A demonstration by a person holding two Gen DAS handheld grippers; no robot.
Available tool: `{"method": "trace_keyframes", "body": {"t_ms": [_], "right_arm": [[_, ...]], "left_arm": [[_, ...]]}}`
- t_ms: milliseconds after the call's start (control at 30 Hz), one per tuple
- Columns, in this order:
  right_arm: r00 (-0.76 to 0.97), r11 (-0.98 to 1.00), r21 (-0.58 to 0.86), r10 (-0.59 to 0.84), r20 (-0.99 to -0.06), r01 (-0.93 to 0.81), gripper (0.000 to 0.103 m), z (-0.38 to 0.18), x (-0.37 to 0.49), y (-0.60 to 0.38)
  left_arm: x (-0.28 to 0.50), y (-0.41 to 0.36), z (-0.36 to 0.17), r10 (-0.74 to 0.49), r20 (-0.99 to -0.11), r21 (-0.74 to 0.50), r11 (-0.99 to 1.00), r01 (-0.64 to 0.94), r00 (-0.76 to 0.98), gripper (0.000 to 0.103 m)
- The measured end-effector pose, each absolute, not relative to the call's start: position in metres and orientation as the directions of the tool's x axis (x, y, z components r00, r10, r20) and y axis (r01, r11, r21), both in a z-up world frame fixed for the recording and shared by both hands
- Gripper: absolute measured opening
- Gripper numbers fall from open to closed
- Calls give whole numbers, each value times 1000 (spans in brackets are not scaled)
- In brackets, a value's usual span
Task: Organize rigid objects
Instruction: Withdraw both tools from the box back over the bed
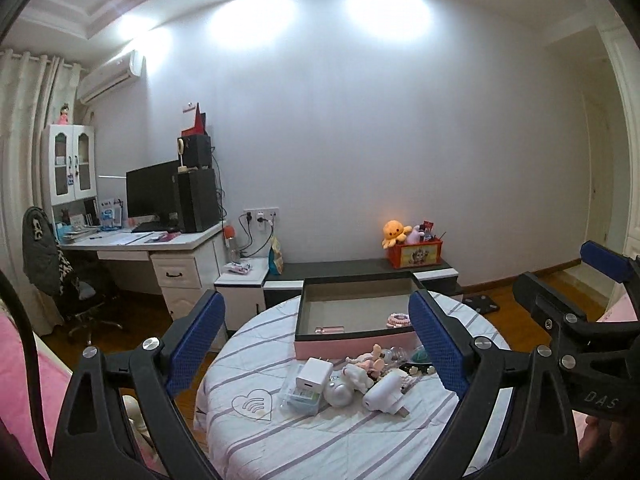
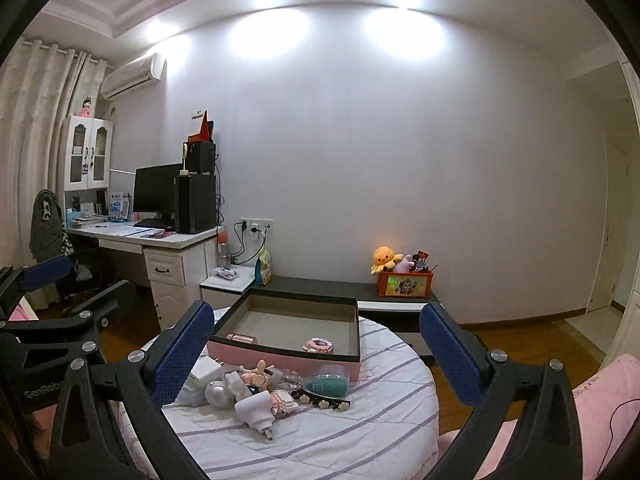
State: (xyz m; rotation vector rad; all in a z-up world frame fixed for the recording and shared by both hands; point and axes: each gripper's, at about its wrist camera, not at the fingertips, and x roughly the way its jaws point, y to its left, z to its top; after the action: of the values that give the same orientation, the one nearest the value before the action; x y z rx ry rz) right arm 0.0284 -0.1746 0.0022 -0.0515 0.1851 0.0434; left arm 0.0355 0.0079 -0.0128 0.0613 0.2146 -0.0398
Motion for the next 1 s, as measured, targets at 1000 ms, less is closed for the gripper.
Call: {"method": "trace_keyframes", "body": {"t_ms": [1000], "right_arm": [[977,997,-49,51,-205,-63,103,-8,32,-168]], "left_arm": [[39,13,-23,-6,-215,38,999,15,977,103]]}}
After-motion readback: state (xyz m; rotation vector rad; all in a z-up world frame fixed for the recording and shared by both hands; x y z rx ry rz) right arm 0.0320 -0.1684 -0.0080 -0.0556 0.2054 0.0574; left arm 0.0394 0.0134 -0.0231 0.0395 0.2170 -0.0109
